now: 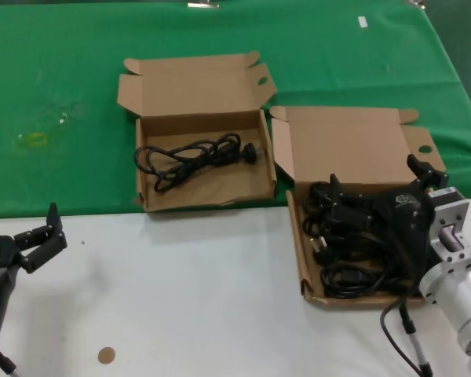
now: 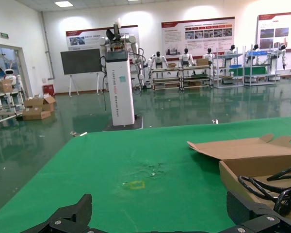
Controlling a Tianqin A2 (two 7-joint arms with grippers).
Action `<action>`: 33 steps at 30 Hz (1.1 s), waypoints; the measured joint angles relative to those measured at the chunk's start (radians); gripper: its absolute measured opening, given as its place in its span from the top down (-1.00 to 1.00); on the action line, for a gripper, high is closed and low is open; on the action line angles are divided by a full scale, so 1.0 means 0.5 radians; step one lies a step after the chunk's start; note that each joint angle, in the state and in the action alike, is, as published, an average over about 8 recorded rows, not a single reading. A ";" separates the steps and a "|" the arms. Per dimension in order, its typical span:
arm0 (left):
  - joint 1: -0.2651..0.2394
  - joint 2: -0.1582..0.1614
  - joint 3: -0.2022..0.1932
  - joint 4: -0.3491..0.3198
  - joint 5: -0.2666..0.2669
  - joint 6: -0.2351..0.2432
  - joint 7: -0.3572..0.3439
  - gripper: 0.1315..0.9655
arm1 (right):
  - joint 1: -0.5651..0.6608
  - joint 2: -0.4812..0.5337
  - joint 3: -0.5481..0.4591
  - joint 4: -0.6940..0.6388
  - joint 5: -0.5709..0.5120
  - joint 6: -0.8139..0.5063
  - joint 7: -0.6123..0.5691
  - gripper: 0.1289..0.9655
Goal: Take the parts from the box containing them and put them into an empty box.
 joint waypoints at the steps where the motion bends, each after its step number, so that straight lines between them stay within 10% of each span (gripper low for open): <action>1: 0.000 0.000 0.000 0.000 0.000 0.000 0.000 -1.00 | 0.000 0.000 0.000 0.000 0.000 0.000 0.000 -1.00; 33: 0.000 0.000 0.000 0.000 0.000 0.000 0.001 -1.00 | 0.000 0.000 0.000 0.000 0.000 0.000 0.000 -1.00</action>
